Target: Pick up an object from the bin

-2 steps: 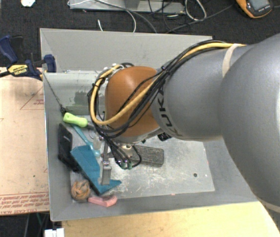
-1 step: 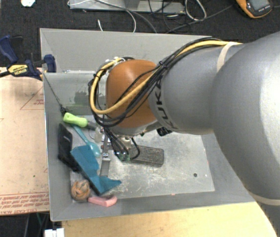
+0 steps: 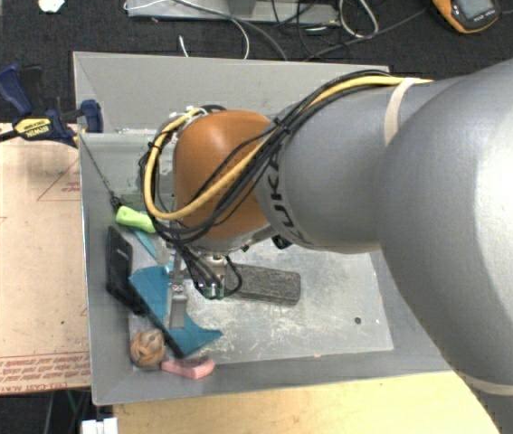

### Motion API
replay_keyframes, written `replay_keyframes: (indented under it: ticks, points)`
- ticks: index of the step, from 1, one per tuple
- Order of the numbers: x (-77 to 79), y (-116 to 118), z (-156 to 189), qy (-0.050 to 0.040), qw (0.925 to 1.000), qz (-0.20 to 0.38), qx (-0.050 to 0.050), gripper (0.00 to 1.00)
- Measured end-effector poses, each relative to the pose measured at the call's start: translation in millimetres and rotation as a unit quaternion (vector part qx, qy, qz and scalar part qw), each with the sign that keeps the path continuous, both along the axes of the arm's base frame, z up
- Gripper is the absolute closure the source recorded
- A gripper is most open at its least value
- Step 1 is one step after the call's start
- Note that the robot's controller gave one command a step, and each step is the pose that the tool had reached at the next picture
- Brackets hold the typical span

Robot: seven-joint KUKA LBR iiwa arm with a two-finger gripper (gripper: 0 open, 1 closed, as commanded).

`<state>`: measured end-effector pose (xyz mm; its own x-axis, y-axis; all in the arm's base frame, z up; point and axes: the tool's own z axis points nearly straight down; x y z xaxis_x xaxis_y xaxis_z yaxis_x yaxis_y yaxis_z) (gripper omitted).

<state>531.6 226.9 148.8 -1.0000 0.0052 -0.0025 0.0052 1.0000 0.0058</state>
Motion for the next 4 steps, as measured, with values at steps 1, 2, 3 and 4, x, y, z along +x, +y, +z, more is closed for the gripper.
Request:
replay_keyframes:
  ticks: [1, 2, 3, 4]
  points:
    - [24.3, -35.7, 28.6, 0.0007, 0.999, -0.045, 0.0, 0.0]
    - [75.7, -49.4, 24.5, -0.0009, 1.0, 0.008, 0.001, 0.0]
    - [71.7, -83.9, 35.3, -0.0009, 0.9998, -0.018, 0.001, 0.0]
    - [83.1, -90.3, -21.9, -0.0037, 0.9998, -0.019, 0.002, 0.0]
